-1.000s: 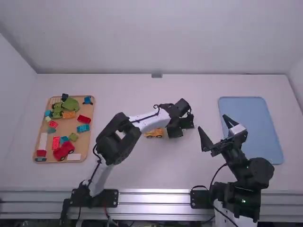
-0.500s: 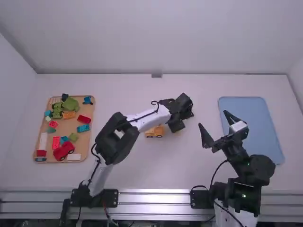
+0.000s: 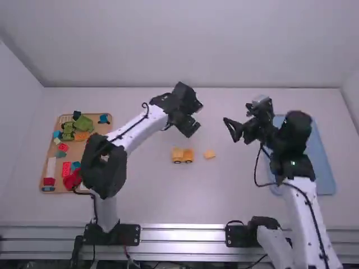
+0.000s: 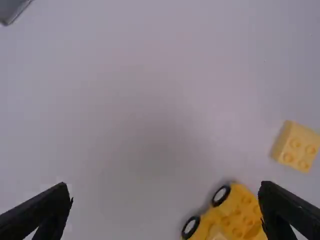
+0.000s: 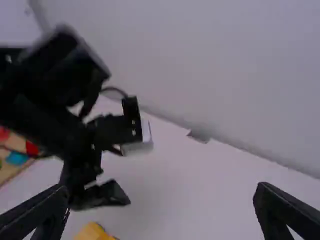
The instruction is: Assemble lego blocks to make yellow taxi
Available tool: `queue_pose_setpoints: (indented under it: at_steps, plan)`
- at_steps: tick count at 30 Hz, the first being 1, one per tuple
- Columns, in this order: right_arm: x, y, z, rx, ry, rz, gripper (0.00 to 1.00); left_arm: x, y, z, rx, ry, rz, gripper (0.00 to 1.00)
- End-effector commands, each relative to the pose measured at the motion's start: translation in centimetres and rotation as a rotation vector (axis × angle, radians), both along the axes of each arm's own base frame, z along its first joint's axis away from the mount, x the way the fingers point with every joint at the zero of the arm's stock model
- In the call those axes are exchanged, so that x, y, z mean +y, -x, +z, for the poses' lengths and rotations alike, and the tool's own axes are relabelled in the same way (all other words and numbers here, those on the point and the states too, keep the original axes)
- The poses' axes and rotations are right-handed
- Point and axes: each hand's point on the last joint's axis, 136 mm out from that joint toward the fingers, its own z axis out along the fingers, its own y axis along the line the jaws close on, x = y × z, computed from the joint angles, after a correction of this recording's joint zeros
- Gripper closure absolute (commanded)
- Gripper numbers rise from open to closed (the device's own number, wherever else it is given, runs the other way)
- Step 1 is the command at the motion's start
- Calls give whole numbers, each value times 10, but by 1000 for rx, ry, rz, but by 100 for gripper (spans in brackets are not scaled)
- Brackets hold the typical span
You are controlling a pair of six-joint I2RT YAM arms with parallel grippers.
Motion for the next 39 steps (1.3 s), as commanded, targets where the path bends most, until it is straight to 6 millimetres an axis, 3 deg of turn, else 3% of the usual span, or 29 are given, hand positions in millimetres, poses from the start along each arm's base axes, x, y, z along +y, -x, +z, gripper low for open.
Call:
queue_pose_setpoints:
  at_steps: [1, 2, 6, 12, 16, 18, 19, 21, 24, 28, 32, 34, 39]
  plan:
    - [34, -15, 4, -82, 144, 174, 1, -3, 18, 27, 10, 116, -80, 1]
    - [49, -20, -4, -82, 213, 252, 1, 3, 22, 36, 3, 140, -91, 1]
    - [71, -25, -26, -42, 359, 429, 1, 13, 42, 57, -36, 202, -177, 1]
    - [80, -9, -61, 54, 470, 683, 1, 27, 81, 79, -136, 401, -329, 1]
    - [75, 7, -94, 7, 534, 881, 1, 62, 77, 65, -251, 373, -224, 1]
    - [66, 1, -118, 7, 596, 917, 1, 80, 70, 52, -315, 329, -142, 1]
    - [66, 1, -118, 7, 596, 917, 1, 80, 70, 52, -315, 329, -142, 1]
    - [59, -2, -139, 60, 641, 926, 1, 91, 71, 35, -344, 280, -97, 1]
    - [59, -4, -150, 87, 634, 935, 1, 88, 78, 18, -369, 276, -128, 1]
    - [78, -7, -152, 126, 505, 917, 1, 79, 88, -1, -409, 354, -180, 1]
    - [84, -2, -175, 110, 496, 990, 1, 59, 109, -14, -420, 436, -348, 1]
    - [91, 5, -185, 47, 379, 1049, 1, 45, 128, -23, -412, 477, -514, 1]
    - [82, 8, -220, 56, 285, 1044, 1, 35, 135, -31, -416, 529, -627, 1]
